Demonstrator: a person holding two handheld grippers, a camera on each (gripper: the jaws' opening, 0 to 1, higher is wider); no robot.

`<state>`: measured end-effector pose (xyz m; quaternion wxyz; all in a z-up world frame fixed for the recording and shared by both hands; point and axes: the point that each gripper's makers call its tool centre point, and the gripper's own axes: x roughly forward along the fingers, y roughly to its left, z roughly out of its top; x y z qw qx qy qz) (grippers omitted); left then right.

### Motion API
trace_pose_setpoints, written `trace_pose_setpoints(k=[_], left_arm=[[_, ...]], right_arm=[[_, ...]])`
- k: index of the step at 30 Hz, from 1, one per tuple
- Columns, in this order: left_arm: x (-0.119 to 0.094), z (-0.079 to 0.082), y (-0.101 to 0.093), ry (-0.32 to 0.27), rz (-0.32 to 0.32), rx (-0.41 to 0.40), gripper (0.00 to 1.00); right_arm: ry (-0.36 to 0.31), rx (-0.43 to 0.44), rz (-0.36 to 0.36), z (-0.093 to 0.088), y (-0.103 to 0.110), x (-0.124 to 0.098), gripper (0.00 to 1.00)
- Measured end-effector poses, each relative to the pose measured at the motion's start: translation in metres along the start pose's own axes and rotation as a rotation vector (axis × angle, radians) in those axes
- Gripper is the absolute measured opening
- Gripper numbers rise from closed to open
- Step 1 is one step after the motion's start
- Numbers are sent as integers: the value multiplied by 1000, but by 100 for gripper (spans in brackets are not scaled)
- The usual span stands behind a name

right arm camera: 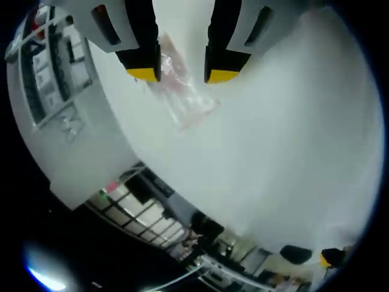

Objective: Open the resealable bag by pulling the two sides of the seal apart until the entire bag opening is separated and visibly accessible.

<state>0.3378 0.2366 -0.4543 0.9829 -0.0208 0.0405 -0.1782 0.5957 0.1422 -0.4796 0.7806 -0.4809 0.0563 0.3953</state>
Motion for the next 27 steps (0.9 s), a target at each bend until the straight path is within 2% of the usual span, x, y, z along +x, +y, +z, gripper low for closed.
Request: trace_pose_setpoints(k=[27], left_arm=[[-1, 1, 5, -6, 9, -6, 89]], right_arm=[[7, -28, -7, -3, -5, 13, 25]])
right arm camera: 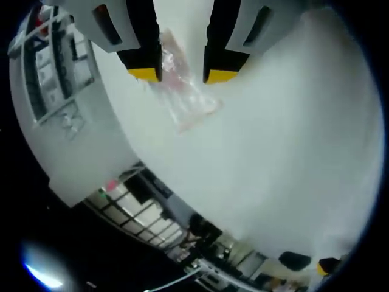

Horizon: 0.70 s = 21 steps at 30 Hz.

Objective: Open the resealable bag by pulling the two sides of the seal apart until the entire bag opening is separated and visibly accessible.

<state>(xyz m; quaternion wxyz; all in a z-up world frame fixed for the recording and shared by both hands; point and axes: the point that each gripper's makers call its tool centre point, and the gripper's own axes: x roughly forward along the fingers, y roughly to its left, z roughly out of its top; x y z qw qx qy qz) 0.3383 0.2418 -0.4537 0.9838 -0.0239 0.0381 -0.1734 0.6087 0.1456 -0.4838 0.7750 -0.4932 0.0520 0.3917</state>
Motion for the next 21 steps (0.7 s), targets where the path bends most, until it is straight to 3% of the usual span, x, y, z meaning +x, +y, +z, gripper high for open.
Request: trace_pose_setpoints(k=[10, 21], left_arm=[[1, 0, 0, 2, 1, 1, 89], [3, -1, 0, 8, -1, 5, 88]], right_arm=[[-14, 11, 9, 1, -1, 5, 21], [-44, 45, 40, 3, 10, 8, 6]])
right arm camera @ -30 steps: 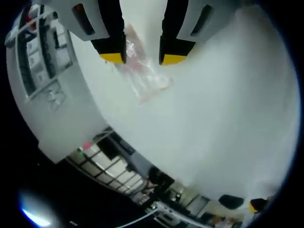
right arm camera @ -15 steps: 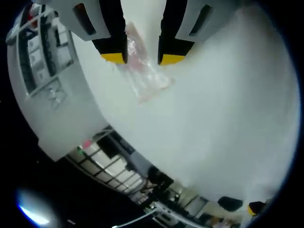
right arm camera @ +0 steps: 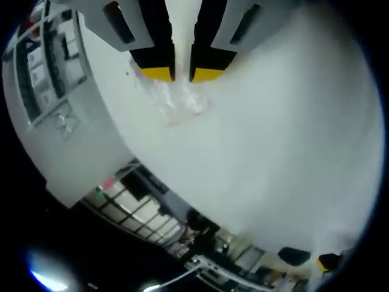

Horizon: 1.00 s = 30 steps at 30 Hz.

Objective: Open the resealable bag by pulling the two sides of the seal apart until the entire bag opening is separated and visibly accessible.

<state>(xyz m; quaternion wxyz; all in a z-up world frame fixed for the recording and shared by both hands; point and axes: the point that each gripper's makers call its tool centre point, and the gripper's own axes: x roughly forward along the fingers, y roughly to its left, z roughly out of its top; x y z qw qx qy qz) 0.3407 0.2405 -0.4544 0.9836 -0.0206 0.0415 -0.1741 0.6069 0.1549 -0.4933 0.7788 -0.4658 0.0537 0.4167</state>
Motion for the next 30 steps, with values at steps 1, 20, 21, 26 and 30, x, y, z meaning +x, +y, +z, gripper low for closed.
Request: trace_pose_setpoints(k=[1, 20, 21, 26, 30], left_arm=[[0, 0, 0, 0, 0, 0, 88], [0, -1, -3, 6, -2, 4, 88], [0, 0, -3, 6, -2, 4, 88], [0, 2, -6, 5, -5, 10, 88], [1, 5, -9, 1, -9, 15, 88]], right_arm=[[-2, 12, 2, 0, 1, 0, 5], [-98, 313, -78, 3, -21, -19, 0], [-110, 356, -94, 2, -26, -23, 0], [-177, 525, -206, 0, -66, -47, 0], [-221, 580, -242, 3, -83, -67, 0]])
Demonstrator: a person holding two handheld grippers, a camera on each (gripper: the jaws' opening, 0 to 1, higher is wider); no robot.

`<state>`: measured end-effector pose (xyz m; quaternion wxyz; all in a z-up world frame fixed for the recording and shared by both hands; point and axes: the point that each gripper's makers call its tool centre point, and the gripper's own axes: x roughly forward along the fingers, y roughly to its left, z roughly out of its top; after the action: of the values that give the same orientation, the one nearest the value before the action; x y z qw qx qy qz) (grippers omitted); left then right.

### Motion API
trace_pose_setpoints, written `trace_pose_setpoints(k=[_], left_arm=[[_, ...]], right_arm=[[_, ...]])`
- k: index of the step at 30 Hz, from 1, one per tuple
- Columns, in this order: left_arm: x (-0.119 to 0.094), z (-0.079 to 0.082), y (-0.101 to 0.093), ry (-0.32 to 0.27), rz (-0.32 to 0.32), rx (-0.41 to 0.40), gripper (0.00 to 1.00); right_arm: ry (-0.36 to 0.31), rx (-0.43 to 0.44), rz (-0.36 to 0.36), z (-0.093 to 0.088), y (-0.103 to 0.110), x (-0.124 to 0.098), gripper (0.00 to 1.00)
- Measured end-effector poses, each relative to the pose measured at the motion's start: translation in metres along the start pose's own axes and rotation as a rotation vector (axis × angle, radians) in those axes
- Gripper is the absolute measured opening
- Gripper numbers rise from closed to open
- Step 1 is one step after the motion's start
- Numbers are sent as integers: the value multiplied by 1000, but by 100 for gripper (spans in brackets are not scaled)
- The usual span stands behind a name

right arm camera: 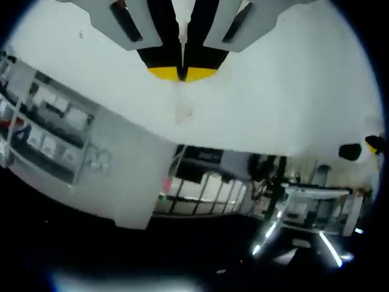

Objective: Open the resealable bag by pulling the two sides of the seal apart until the entire bag opening is separated and visibly accessible.

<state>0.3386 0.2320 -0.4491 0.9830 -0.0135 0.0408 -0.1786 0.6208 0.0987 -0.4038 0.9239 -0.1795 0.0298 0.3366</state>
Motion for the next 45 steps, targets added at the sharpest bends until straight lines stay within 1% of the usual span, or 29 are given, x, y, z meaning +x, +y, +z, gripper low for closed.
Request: trace_pose_setpoints(k=[4, 7, 10, 21, 35, 45], left_arm=[[0, 2, -4, -1, -5, 6, 88], [-1, 3, -6, -1, -6, 8, 88], [-3, 4, -8, -1, -7, 12, 88], [-7, 7, -12, -2, -12, 23, 88], [-13, 11, -15, -9, -18, 28, 88], [-15, 12, -19, -17, -25, 27, 88]], right_arm=[[-19, 29, -7, 6, -6, -2, 0], [-37, 62, -1, 12, -5, -3, 0], [-49, 55, 3, 18, -1, -3, 0], [-75, 58, -4, 35, 0, -8, 0], [-76, 54, -10, 40, 3, -17, 0], [-79, 52, -4, 41, 7, -30, 0]])
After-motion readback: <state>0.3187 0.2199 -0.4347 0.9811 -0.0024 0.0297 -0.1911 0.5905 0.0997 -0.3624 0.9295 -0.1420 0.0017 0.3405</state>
